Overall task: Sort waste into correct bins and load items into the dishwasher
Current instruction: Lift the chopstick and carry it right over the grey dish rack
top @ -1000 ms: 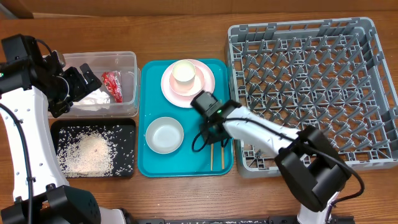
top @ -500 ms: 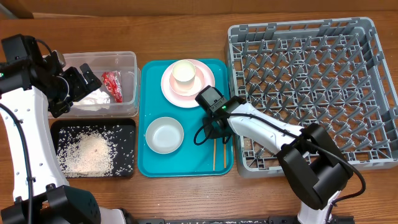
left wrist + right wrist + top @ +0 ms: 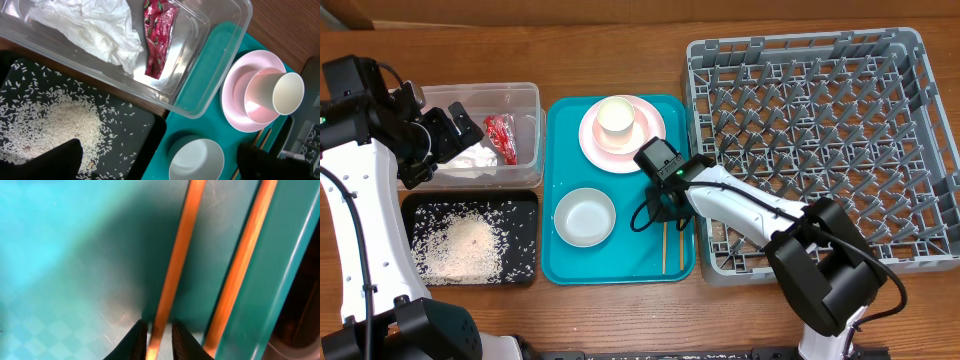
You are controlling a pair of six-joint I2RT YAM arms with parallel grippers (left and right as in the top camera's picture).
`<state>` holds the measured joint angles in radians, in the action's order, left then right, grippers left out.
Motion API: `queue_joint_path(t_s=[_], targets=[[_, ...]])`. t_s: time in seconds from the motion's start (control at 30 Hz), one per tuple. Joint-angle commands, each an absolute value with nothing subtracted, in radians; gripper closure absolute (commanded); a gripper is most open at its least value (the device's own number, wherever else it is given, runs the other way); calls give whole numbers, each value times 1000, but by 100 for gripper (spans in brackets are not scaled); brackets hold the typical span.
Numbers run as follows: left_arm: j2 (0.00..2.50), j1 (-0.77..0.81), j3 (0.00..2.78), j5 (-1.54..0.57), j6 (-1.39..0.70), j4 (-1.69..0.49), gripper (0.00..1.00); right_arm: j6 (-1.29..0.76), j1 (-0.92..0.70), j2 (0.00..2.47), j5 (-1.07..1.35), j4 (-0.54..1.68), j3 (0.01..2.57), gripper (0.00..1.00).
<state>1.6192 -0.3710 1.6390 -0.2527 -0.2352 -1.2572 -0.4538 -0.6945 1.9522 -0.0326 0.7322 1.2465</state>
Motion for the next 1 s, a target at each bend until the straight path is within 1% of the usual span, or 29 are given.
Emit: queue_joint_path(t_s=[0.0,0.1,0.13,0.37,0.53,0.73,0.87,0.97], targets=[[1603,-371,1653,-247,-224,-1256,0,-477,-698,2025,-20,722,1243,84],[1603,-371,1653,-247,-224,-1256,0,-476,-705,2030,-31,720,1243,95],[1603,-371,1653,-247,-224,-1256,0,-476,-707,2030,-36,722,1243,96],[1603,-371,1653,-247,-224,-1256,0,-476,-706,2029,-43,768,1260,96],[1603,-371,1653,-247,-224,-1256,0,-476,-700,2022,-43,942,1406,96],[1603,-371,1653,-247,-224,-1256,0,-477,-700,2020,-42,1161,1642,96],[1603,-371,1653,-247,-224,-1256,0,-475,-699,2018,-51,1256,1777,96],[1603,-371,1653,-247,-224,-1256,0,-464,-695,2018,-116,1295,1847,96]])
